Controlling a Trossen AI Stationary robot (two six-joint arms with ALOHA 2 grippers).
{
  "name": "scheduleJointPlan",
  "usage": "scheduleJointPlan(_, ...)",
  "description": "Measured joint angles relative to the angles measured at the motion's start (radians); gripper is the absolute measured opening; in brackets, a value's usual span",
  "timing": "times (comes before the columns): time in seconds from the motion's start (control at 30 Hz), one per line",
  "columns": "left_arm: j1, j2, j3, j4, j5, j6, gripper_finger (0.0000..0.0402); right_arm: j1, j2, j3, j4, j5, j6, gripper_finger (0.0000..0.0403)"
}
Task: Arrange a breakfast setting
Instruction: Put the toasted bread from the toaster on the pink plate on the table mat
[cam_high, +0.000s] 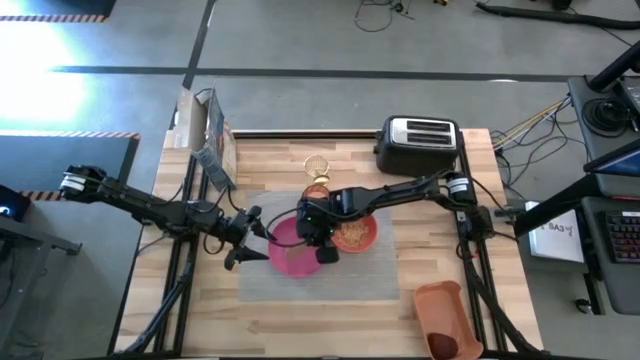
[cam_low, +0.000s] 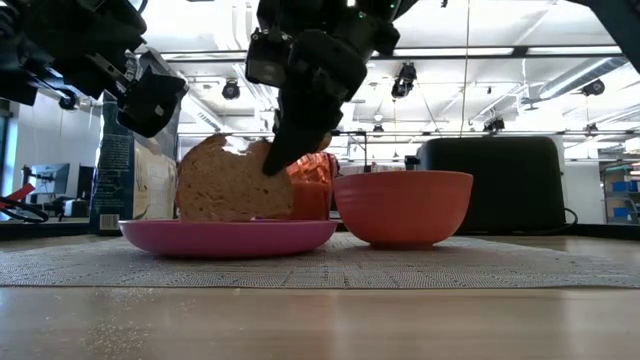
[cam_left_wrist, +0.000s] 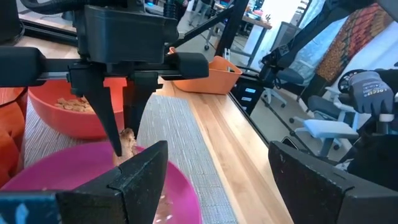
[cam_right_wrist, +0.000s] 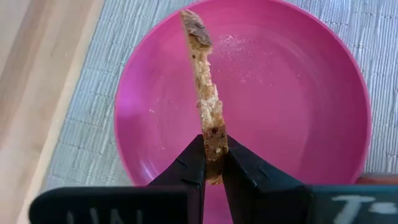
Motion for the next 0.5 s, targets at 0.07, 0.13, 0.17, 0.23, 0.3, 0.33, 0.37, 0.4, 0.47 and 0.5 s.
scheduleJointPlan(0.07,0.000,0.000,0.000,0.001,0.000,-0.002,0.0262,0.000,-0.001,0.000,-0.001,-0.002,0.016,0.0031)
scheduleJointPlan(0.13,0.000,0.000,0.000,0.001,0.000,-0.002,0.0262,0.000,-0.001,0.000,-0.006,-0.002,0.015,0.0031)
scheduleJointPlan(0.17,0.000,0.000,0.000,0.001,0.000,-0.002,0.0262,0.000,-0.001,0.000,-0.007,-0.002,0.015,0.0031)
scheduleJointPlan(0.23,0.000,0.000,0.000,0.001,0.000,-0.002,0.0262,0.000,-0.002,0.000,-0.008,-0.003,0.018,0.0031)
scheduleJointPlan(0.3,0.000,0.000,0.000,0.001,-0.001,-0.002,0.0262,0.000,-0.005,0.000,-0.012,-0.005,0.020,0.0031)
scheduleJointPlan(0.33,0.000,0.000,0.000,0.001,0.000,-0.002,0.0262,0.000,-0.005,0.000,-0.011,-0.006,0.020,0.0031)
scheduleJointPlan(0.37,0.000,0.000,0.000,0.001,-0.001,-0.002,0.0262,0.000,-0.006,0.000,-0.011,-0.005,0.017,0.0031)
scheduleJointPlan(0.4,0.000,0.000,0.000,0.001,-0.001,-0.002,0.0262,0.000,-0.008,0.000,-0.011,-0.006,0.014,0.0032)
scheduleJointPlan(0.47,0.000,0.000,0.000,0.001,-0.001,-0.002,0.0262,0.000,-0.009,0.003,-0.016,-0.008,0.015,0.0039)
scheduleJointPlan(0.5,0.000,0.000,0.000,0.001,-0.001,-0.002,0.0262,0.000,-0.009,0.007,-0.017,-0.008,0.013,0.0046)
